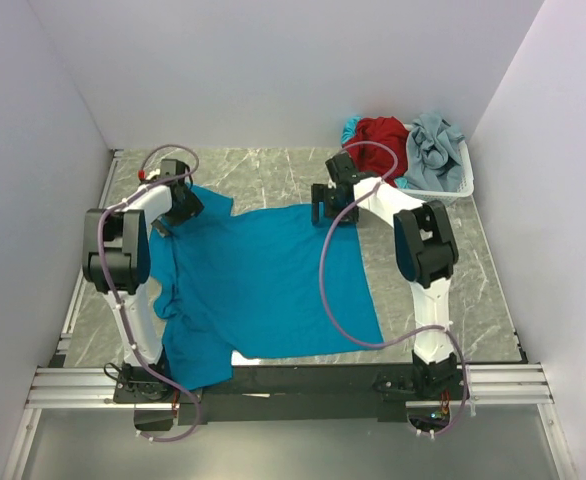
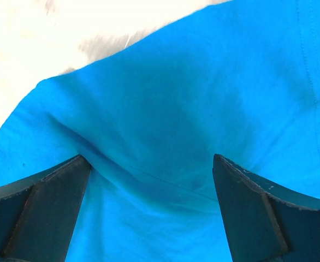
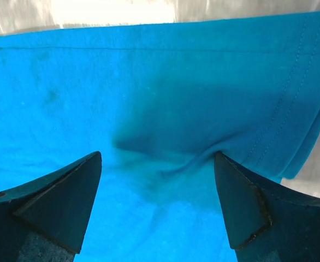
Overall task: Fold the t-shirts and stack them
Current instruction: Flatten the tshirt out
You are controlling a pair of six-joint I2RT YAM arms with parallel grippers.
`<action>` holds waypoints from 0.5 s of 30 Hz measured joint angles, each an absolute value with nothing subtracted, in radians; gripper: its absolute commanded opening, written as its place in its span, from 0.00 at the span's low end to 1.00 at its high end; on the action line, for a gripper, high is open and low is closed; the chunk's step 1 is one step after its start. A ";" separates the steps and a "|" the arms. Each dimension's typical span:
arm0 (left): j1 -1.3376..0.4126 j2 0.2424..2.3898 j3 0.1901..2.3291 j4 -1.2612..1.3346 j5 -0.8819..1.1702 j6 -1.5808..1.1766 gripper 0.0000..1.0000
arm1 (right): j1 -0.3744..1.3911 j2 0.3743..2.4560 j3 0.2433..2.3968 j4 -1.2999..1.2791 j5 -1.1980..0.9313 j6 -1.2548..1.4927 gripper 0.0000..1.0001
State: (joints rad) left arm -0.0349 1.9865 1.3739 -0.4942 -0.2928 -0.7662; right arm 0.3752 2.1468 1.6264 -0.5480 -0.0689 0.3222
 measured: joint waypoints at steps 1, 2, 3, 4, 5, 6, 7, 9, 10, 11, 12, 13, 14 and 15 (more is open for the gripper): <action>-0.031 2.008 1.402 -0.501 -0.291 -0.761 0.99 | 0.373 2.170 1.666 -0.566 -0.071 0.319 0.89; -0.028 2.031 1.439 -0.506 -0.293 -0.752 0.99 | 0.371 2.191 1.702 -0.583 -0.073 0.315 0.89; -0.025 2.051 1.471 -0.517 -0.289 -0.747 0.99 | 0.368 2.215 1.744 -0.609 -0.073 0.312 0.89; -0.021 2.076 1.505 -0.522 -0.287 -0.742 0.99 | 0.366 2.238 1.785 -0.628 -0.074 0.309 0.90; -0.018 2.099 1.544 -0.530 -0.287 -0.735 0.99 | 0.364 2.261 1.822 -0.644 -0.074 0.305 0.90; -0.015 2.120 1.578 -0.543 -0.282 -0.728 0.99 | 0.361 2.281 1.858 -0.661 -0.077 0.302 0.89; -0.012 2.142 1.612 -0.546 -0.277 -0.721 0.99 | 0.359 2.307 1.905 -0.678 -0.082 0.297 0.90; -0.003 2.180 1.678 -0.558 -0.263 -0.710 0.99 | 0.351 2.359 1.995 -0.709 -0.093 0.290 0.89; 0.002 2.202 1.710 -0.559 -0.250 -0.698 0.99 | 0.347 2.382 2.037 -0.721 -0.097 0.288 0.90; 0.009 2.226 1.748 -0.561 -0.240 -0.689 0.99 | 0.344 2.407 2.078 -0.732 -0.101 0.285 0.90; 0.015 2.246 1.784 -0.561 -0.229 -0.676 0.99 | 0.340 2.429 2.117 -0.744 -0.105 0.282 0.89; 0.021 2.265 1.813 -0.560 -0.216 -0.666 0.99 | 0.336 2.449 2.156 -0.753 -0.111 0.279 0.90; 0.026 2.286 1.847 -0.561 -0.204 -0.654 0.99 | 0.332 2.468 2.188 -0.755 -0.117 0.274 0.90; 0.031 2.305 1.878 -0.559 -0.191 -0.645 0.99 | 0.329 2.479 2.207 -0.757 -0.121 0.271 0.91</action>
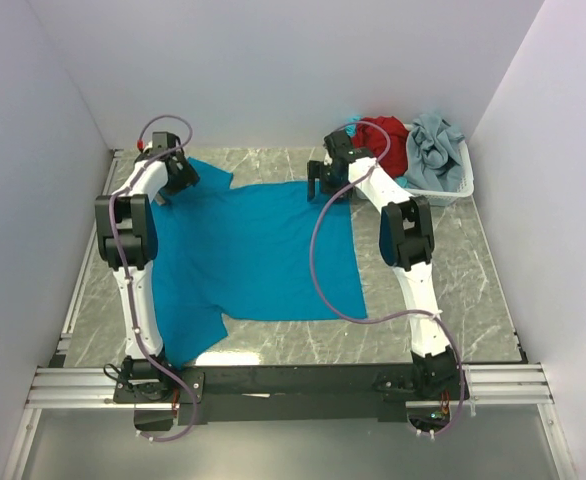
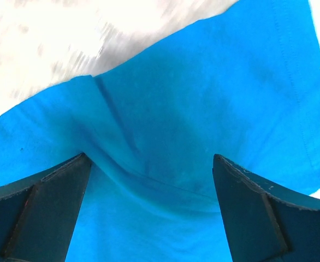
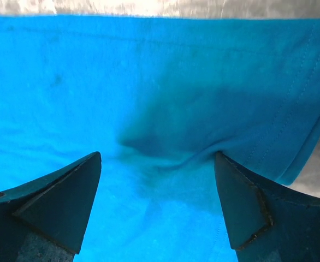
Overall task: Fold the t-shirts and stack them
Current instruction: Flatten the tshirt out
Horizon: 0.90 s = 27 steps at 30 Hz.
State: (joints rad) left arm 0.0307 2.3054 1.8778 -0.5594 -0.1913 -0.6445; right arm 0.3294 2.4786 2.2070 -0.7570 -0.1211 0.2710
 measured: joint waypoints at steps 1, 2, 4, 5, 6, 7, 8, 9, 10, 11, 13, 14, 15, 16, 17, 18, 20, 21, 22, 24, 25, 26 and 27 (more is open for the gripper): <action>0.036 2.329 1.916 -0.558 -0.177 -0.629 0.99 | 0.326 2.487 2.220 -0.757 -0.127 0.270 0.91; 0.039 2.349 1.947 -0.554 -0.165 -0.619 1.00 | 0.324 2.492 2.228 -0.756 -0.133 0.267 0.92; 0.045 2.390 2.012 -0.554 -0.139 -0.596 0.99 | 0.318 2.494 2.231 -0.752 -0.147 0.266 0.92; 0.047 2.408 2.043 -0.551 -0.129 -0.587 1.00 | 0.316 2.494 2.232 -0.748 -0.154 0.265 0.92; 0.049 2.428 2.074 -0.548 -0.115 -0.580 1.00 | 0.313 2.494 2.234 -0.746 -0.161 0.263 0.92; 0.049 2.447 2.104 -0.544 -0.103 -0.569 0.99 | 0.311 2.497 2.239 -0.744 -0.167 0.259 0.93; 0.050 2.455 2.119 -0.541 -0.096 -0.564 0.99 | 0.309 2.503 2.248 -0.741 -0.172 0.254 0.93; 0.050 2.465 2.136 -0.542 -0.089 -0.560 0.99 | 0.307 2.509 2.262 -0.741 -0.176 0.247 0.93; 0.051 2.468 2.144 -0.542 -0.084 -0.558 0.99 | 0.306 2.511 2.270 -0.739 -0.178 0.241 0.93; 0.051 2.468 2.144 -0.543 -0.078 -0.556 0.99 | 0.305 2.513 2.278 -0.739 -0.182 0.234 0.93; 0.051 2.467 2.144 -0.545 -0.076 -0.555 0.99 | 0.305 2.513 2.290 -0.735 -0.183 0.220 0.94; 0.052 2.464 2.142 -0.545 -0.076 -0.553 0.99 | 0.305 2.511 2.293 -0.722 -0.183 0.212 0.94; 0.052 2.457 2.136 -0.546 -0.076 -0.554 0.99 | 0.305 2.506 2.292 -0.711 -0.183 0.204 0.94; 0.052 2.444 2.122 -0.550 -0.078 -0.554 1.00 | 0.306 2.502 2.289 -0.702 -0.185 0.194 0.95; 0.052 2.423 2.103 -0.559 -0.082 -0.555 0.99 | 0.308 2.491 2.282 -0.689 -0.185 0.186 0.95; 0.052 2.399 2.086 -0.572 -0.088 -0.560 0.99 | 0.310 2.479 2.273 -0.683 -0.186 0.184 0.95; 0.052 2.319 2.022 -0.582 -0.109 -0.571 0.99 | 0.319 2.432 2.239 -0.670 -0.176 0.171 0.95; 0.052 2.284 1.998 -0.589 -0.115 -0.579 0.99 | 0.325 2.395 2.210 -0.661 -0.168 0.164 0.95; 0.052 2.209 1.945 -0.600 -0.131 -0.596 1.00 | 0.331 2.345 2.172 -0.653 -0.162 0.157 0.95; 0.052 2.090 1.869 -0.614 -0.161 -0.630 1.00 | 0.345 2.260 2.106 -0.635 -0.146 0.143 0.95; 0.052 2.022 1.822 -0.615 -0.180 -0.651 1.00 | 0.357 2.213 2.075 -0.625 -0.136 0.135 0.95; 0.052 1.956 1.776 -0.622 -0.196 -0.678 0.99 | 0.371 2.168 2.041 -0.610 -0.128 0.129 0.95; 0.052 1.900 1.742 -0.637 -0.209 -0.699 0.99 | 0.389 2.129 2.015 -0.604 -0.120 0.124 0.95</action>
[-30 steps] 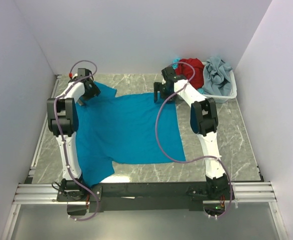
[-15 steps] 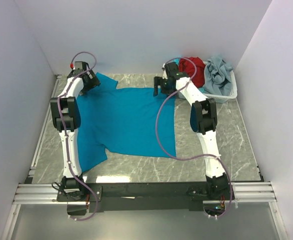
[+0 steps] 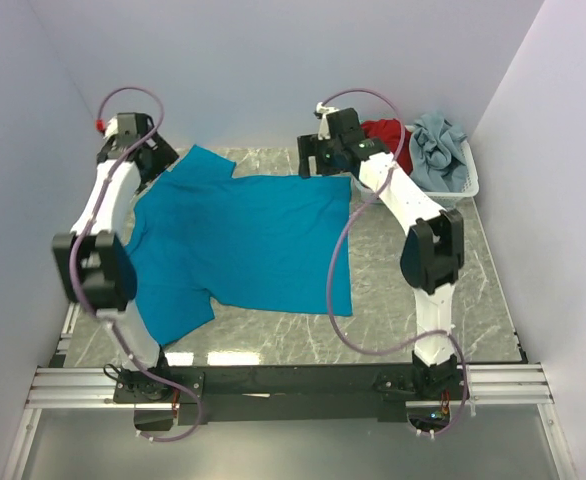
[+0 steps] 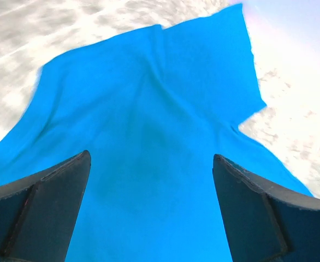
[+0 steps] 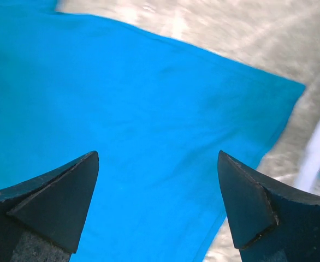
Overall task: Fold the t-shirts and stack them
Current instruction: Flatten the tshirt out
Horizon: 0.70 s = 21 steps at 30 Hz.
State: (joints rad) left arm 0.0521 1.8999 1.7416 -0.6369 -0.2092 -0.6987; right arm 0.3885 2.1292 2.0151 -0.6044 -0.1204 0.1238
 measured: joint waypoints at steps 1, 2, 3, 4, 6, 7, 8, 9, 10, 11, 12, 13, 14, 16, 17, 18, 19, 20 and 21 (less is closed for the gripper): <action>0.052 1.840 1.698 -0.643 -0.220 -0.721 0.99 | 0.406 2.092 1.985 -0.588 -0.115 0.120 0.95; 0.053 1.778 1.644 -0.640 -0.229 -0.745 0.99 | 0.416 2.059 1.955 -0.576 -0.112 0.119 0.95; 0.053 1.716 1.588 -0.651 -0.235 -0.770 0.99 | 0.441 2.028 1.919 -0.564 -0.109 0.119 0.95; 0.054 1.667 1.536 -0.664 -0.238 -0.793 0.99 | 0.454 2.003 1.889 -0.556 -0.107 0.120 0.95; 0.055 1.556 1.399 -0.670 -0.245 -0.845 0.99 | 0.489 1.941 1.782 -0.513 -0.105 0.130 0.95; 0.055 1.514 1.337 -0.682 -0.248 -0.865 1.00 | 0.504 1.910 1.725 -0.493 -0.103 0.138 0.95; 0.055 1.460 1.251 -0.683 -0.255 -0.894 0.99 | 0.518 1.876 1.653 -0.468 -0.098 0.144 0.96; 0.055 1.415 1.176 -0.700 -0.258 -0.921 0.99 | 0.531 1.842 1.586 -0.457 -0.095 0.156 0.96; 0.055 1.380 1.110 -0.719 -0.261 -0.942 0.99 | 0.543 1.811 1.523 -0.447 -0.092 0.168 0.96; 0.055 1.340 1.038 -0.736 -0.266 -0.968 0.99 | 0.553 1.774 1.451 -0.427 -0.088 0.184 0.96; 0.056 1.307 0.974 -0.764 -0.272 -0.996 0.99 | 0.559 1.749 1.407 -0.422 -0.087 0.196 0.96; 0.056 1.270 0.910 -0.792 -0.279 -1.029 0.99 | 0.563 1.711 1.342 -0.400 -0.084 0.218 0.96; 0.056 1.242 0.867 -0.814 -0.281 -1.059 0.99 | 0.564 1.678 1.294 -0.393 -0.078 0.234 0.96; 0.056 1.184 0.789 -0.849 -0.280 -1.114 0.99 | 0.564 1.627 1.227 -0.375 -0.068 0.267 0.96; 0.056 1.154 0.757 -0.865 -0.278 -1.143 1.00 | 0.564 1.605 1.202 -0.366 -0.065 0.280 0.96; 0.056 1.126 0.730 -0.878 -0.278 -1.172 0.99 | 0.564 1.585 1.182 -0.358 -0.060 0.294 0.96; 0.056 1.102 0.705 -0.888 -0.278 -1.198 0.99 | 0.564 1.568 1.168 -0.347 -0.053 0.303 0.96; 0.056 1.084 0.687 -0.905 -0.280 -1.222 0.99 | 0.564 1.553 1.156 -0.335 -0.048 0.311 0.96; 0.056 1.070 0.669 -0.923 -0.282 -1.247 0.99 | 0.564 1.542 1.148 -0.327 -0.044 0.319 0.96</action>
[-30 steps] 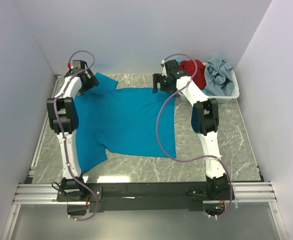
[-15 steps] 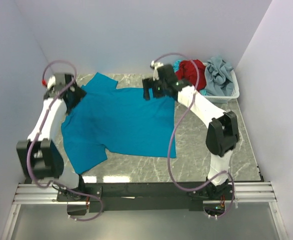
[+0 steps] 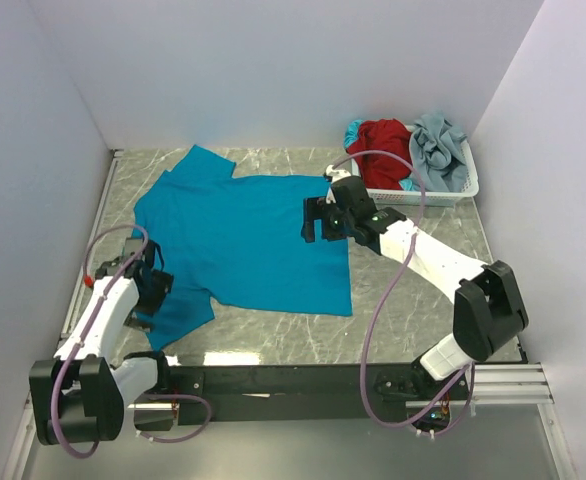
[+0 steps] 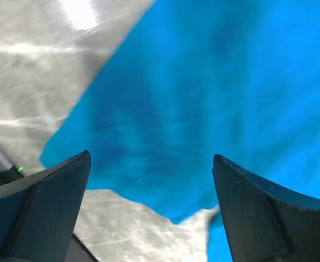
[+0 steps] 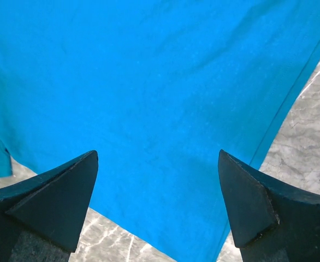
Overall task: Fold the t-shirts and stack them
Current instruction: Flatten the tshirt out
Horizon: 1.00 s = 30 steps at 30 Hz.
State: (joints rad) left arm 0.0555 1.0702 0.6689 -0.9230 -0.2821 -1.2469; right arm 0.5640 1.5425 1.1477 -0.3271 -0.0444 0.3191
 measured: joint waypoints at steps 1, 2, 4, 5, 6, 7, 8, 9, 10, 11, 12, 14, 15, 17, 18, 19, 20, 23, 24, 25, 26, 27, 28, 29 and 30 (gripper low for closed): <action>0.056 1.062 0.653 -0.938 -0.286 -1.269 0.99 | 0.564 1.532 1.138 -0.315 -0.042 0.326 0.96; 0.055 1.058 0.636 -0.949 -0.286 -1.287 1.00 | 0.563 1.525 1.130 -0.307 -0.041 0.330 0.96; 0.054 1.058 0.606 -0.957 -0.283 -1.317 0.99 | 0.563 1.518 1.115 -0.289 -0.043 0.343 0.96; 0.053 1.060 0.593 -0.960 -0.281 -1.328 0.99 | 0.563 1.518 1.107 -0.279 -0.047 0.348 0.96; 0.053 1.064 0.585 -0.962 -0.279 -1.333 0.97 | 0.563 1.519 1.100 -0.275 -0.052 0.352 0.96; 0.053 1.069 0.578 -0.961 -0.275 -1.341 0.92 | 0.563 1.519 1.092 -0.271 -0.055 0.353 0.96; 0.053 1.074 0.574 -0.960 -0.272 -1.349 0.88 | 0.563 1.519 1.086 -0.271 -0.058 0.355 0.96; 0.053 1.078 0.567 -0.957 -0.267 -1.354 0.85 | 0.563 1.519 1.082 -0.271 -0.060 0.358 0.96; 0.052 1.080 0.560 -0.951 -0.265 -1.359 0.78 | 0.563 1.520 1.079 -0.271 -0.060 0.359 0.96; 0.052 1.081 0.554 -0.949 -0.260 -1.364 0.73 | 0.563 1.520 1.079 -0.271 -0.060 0.360 0.96; 0.052 1.082 0.548 -0.948 -0.259 -1.371 0.66 | 0.563 1.520 1.079 -0.271 -0.060 0.361 0.96; 0.051 1.083 0.543 -0.947 -0.256 -1.380 0.50 | 0.563 1.521 1.079 -0.270 -0.059 0.363 0.96; 0.051 1.083 0.543 -0.946 -0.255 -1.382 0.45 | 0.563 1.522 1.079 -0.270 -0.059 0.366 0.96; 0.051 1.082 0.543 -0.941 -0.252 -1.384 0.29 | 0.563 1.524 1.079 -0.271 -0.054 0.370 0.96; 0.051 1.082 0.543 -0.939 -0.251 -1.384 0.23 | 0.563 1.525 1.079 -0.271 -0.052 0.371 0.96; 0.051 1.081 0.543 -0.937 -0.250 -1.383 0.11 | 0.563 1.526 1.079 -0.271 -0.052 0.374 0.96; 0.051 1.079 0.543 -0.936 -0.249 -1.385 0.05 | 0.563 1.527 1.079 -0.271 -0.051 0.376 0.96; 0.051 1.076 0.543 -0.931 -0.247 -1.378 0.01 | 0.563 1.527 1.074 -0.271 -0.048 0.382 0.96; 0.051 1.076 0.543 -0.930 -0.244 -1.378 0.01 | 0.563 1.527 1.071 -0.271 -0.047 0.385 0.96; 0.051 1.076 0.543 -0.929 -0.241 -1.377 0.01 | 0.563 1.527 1.068 -0.272 -0.046 0.389 0.96; 0.048 1.076 0.543 -0.928 -0.240 -1.377 0.01 | 0.563 1.527 1.064 -0.272 -0.045 0.393 0.96; 0.044 1.076 0.543 -0.928 -0.239 -1.377 0.01 | 0.563 1.527 1.057 -0.271 -0.045 0.397 0.96; 0.038 1.076 0.541 -0.926 -0.236 -1.377 0.01 | 0.563 1.527 1.047 -0.271 -0.044 0.401 0.96; 0.033 1.076 0.539 -0.924 -0.234 -1.377 0.01 | 0.563 1.527 1.035 -0.271 -0.044 0.404 0.96; 0.030 1.076 0.536 -0.923 -0.233 -1.377 0.01 | 0.563 1.526 1.018 -0.270 -0.045 0.408 0.96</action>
